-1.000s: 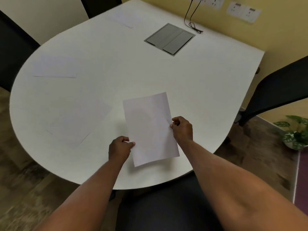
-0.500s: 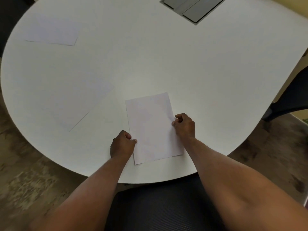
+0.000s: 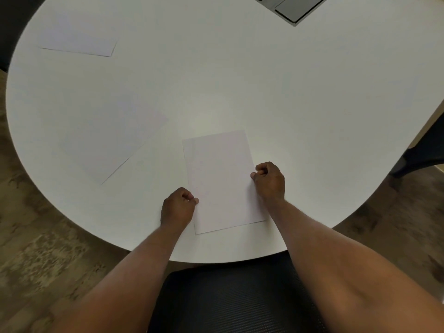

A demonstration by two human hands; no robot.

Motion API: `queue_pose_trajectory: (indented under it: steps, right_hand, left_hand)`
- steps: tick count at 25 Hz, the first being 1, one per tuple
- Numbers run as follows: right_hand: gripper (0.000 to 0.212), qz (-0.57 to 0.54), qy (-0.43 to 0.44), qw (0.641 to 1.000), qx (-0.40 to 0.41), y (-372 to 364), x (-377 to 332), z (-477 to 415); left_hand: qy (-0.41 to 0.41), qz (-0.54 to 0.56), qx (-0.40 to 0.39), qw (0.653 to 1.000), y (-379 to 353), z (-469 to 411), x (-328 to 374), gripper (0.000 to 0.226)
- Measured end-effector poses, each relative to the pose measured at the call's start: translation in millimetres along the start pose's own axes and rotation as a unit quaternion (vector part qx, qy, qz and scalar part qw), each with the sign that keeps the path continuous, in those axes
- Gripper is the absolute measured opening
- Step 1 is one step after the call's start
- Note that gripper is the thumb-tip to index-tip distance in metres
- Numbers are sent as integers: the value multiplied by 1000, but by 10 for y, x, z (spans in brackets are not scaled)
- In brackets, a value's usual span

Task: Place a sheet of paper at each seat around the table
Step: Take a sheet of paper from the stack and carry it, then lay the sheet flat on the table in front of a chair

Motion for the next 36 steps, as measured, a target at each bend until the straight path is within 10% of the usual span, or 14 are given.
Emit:
queue_pose_trajectory:
  steps: [27, 36]
  right_hand:
    - [34, 41, 134, 990, 6, 750, -948, 1456]
    - [60, 337, 260, 905, 3, 432, -1431, 2041]
  left_hand:
    - [-92, 0, 137, 986, 1407, 1408, 223, 36]
    - [-95, -90, 101, 986, 1889, 1423, -12, 55]
Point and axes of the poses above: each hand's wrist, its own z-axis away from the middle knuckle, its own y-axis out of the back of the hand, x = y × z, the point moved 10 cm from there along -z, towards the middle knuckle, and after that the axes turned 5 degrees about -z, right-handed, at the moved point
